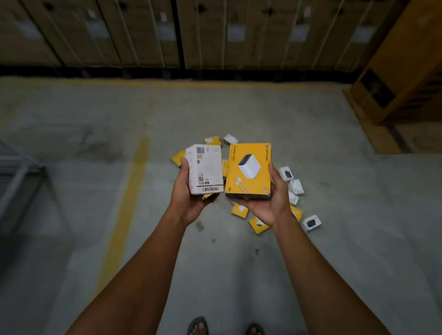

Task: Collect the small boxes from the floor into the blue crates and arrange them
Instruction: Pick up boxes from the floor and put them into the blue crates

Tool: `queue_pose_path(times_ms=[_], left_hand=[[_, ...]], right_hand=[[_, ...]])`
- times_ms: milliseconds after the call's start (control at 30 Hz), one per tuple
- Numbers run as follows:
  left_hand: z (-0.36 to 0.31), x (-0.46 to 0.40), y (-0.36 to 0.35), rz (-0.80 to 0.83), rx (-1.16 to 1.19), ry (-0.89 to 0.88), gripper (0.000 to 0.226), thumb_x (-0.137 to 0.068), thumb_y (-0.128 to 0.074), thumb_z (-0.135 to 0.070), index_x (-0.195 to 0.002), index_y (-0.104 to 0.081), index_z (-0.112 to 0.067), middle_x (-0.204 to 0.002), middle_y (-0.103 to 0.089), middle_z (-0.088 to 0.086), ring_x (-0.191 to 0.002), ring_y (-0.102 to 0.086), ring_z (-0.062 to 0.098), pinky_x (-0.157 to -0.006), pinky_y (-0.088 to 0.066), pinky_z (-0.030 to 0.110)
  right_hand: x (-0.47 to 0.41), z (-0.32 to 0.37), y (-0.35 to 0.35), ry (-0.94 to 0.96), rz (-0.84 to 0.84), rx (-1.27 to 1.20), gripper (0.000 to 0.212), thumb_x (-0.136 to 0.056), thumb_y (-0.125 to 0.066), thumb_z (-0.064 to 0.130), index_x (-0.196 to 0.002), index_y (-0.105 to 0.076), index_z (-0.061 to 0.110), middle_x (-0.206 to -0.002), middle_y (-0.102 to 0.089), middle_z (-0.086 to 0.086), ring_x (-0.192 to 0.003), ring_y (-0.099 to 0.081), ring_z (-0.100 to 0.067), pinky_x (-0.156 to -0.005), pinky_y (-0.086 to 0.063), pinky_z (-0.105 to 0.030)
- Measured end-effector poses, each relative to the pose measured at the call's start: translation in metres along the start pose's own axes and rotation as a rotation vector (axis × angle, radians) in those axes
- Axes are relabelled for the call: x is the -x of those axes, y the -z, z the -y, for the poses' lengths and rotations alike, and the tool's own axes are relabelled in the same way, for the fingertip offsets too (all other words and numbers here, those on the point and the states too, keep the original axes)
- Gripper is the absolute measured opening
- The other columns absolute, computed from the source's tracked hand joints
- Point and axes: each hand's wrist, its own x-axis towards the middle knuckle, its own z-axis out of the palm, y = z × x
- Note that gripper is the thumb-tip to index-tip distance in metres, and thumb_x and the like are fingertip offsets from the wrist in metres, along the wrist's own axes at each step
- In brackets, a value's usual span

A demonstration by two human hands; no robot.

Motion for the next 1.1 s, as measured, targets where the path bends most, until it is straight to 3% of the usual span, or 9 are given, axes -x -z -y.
queue_pose_path(times_ms=[200,333,433,500,600,733,900,1000,1100], left_hand=[[-0.104,0.075,0.016,0.029,0.064,-0.110,0.069,-0.096,-0.054,-0.067,-0.148,-0.058,-0.022,-0.146,-0.061,0.018,-0.133,-0.059,0.041,-0.105,-0.048,0.054],[-0.152,0.113,0.052,0.016,0.061,-0.143,0.066,-0.089,-0.070,-0.056,-0.141,-0.064,-0.017,-0.135,-0.067,0.017,-0.114,-0.067,0.035,-0.103,-0.048,0.052],[-0.190,0.135,0.089,0.023,0.050,-0.192,0.094,-0.071,-0.089,-0.060,-0.147,-0.057,-0.015,-0.131,-0.065,0.023,-0.125,-0.063,0.042,-0.113,-0.041,0.061],[-0.215,0.147,0.115,0.013,0.075,-0.223,0.108,-0.061,-0.093,-0.064,-0.148,-0.055,-0.015,-0.127,-0.067,0.021,-0.126,-0.063,0.043,-0.110,-0.044,0.066],[-0.251,0.159,0.155,-0.023,0.068,-0.240,0.115,-0.053,-0.087,-0.079,-0.142,-0.058,-0.011,-0.117,-0.069,0.017,-0.105,-0.070,0.033,-0.095,-0.057,0.056],[-0.299,0.166,0.201,-0.088,0.096,-0.277,0.093,-0.078,-0.052,-0.088,-0.130,-0.069,-0.013,-0.120,-0.071,0.010,-0.087,-0.067,0.023,-0.083,-0.054,0.042],[-0.351,0.164,0.246,-0.148,0.113,-0.355,0.057,-0.097,-0.052,-0.064,-0.133,-0.072,-0.024,-0.130,-0.071,0.007,-0.105,-0.067,0.024,-0.083,-0.046,0.039],[-0.386,0.156,0.294,-0.196,0.167,-0.393,0.055,-0.096,-0.064,-0.048,-0.142,-0.065,-0.018,-0.143,-0.062,0.011,-0.121,-0.062,0.031,-0.100,-0.043,0.047],[-0.426,0.150,0.336,-0.253,0.204,-0.463,0.067,-0.084,-0.076,-0.027,-0.145,-0.059,-0.006,-0.129,-0.067,0.014,-0.108,-0.069,0.030,-0.097,-0.051,0.043]], right_hand=[[0.028,0.010,-0.116,0.067,-0.025,0.113,0.057,-0.102,-0.051,0.057,-0.143,-0.060,0.018,-0.139,-0.065,-0.019,-0.123,-0.064,-0.045,-0.099,-0.052,-0.064],[0.022,-0.014,-0.179,0.072,-0.102,0.188,0.055,-0.101,-0.054,0.055,-0.141,-0.062,0.018,-0.132,-0.070,-0.017,-0.119,-0.067,-0.041,-0.099,-0.054,-0.057],[0.010,-0.044,-0.225,0.059,-0.153,0.215,0.053,-0.100,-0.057,0.053,-0.141,-0.063,0.018,-0.124,-0.074,-0.015,-0.111,-0.070,-0.037,-0.082,-0.060,-0.046],[-0.001,-0.066,-0.253,0.041,-0.145,0.204,0.052,-0.100,-0.059,0.052,-0.138,-0.065,0.017,-0.122,-0.075,-0.017,-0.109,-0.070,-0.038,-0.081,-0.059,-0.046],[-0.021,-0.093,-0.298,0.022,-0.089,0.239,0.049,-0.101,-0.058,0.051,-0.134,-0.067,0.017,-0.118,-0.076,-0.017,-0.108,-0.069,-0.037,-0.086,-0.057,-0.049],[-0.052,-0.119,-0.362,-0.010,0.059,0.332,0.047,-0.103,-0.052,0.054,-0.136,-0.065,0.022,-0.121,-0.075,-0.014,-0.108,-0.070,-0.035,-0.092,-0.055,-0.049],[-0.105,-0.149,-0.435,-0.053,0.219,0.443,0.048,-0.105,-0.048,0.054,-0.138,-0.063,0.023,-0.127,-0.073,-0.012,-0.108,-0.073,-0.035,-0.088,-0.060,-0.048],[-0.149,-0.176,-0.484,-0.041,0.271,0.499,0.048,-0.104,-0.050,0.052,-0.141,-0.061,0.022,-0.129,-0.072,-0.012,-0.114,-0.071,-0.038,-0.084,-0.062,-0.050],[-0.196,-0.201,-0.535,-0.025,0.306,0.533,0.044,-0.106,-0.050,0.050,-0.138,-0.064,0.023,-0.124,-0.075,-0.011,-0.110,-0.073,-0.038,-0.079,-0.063,-0.050]])
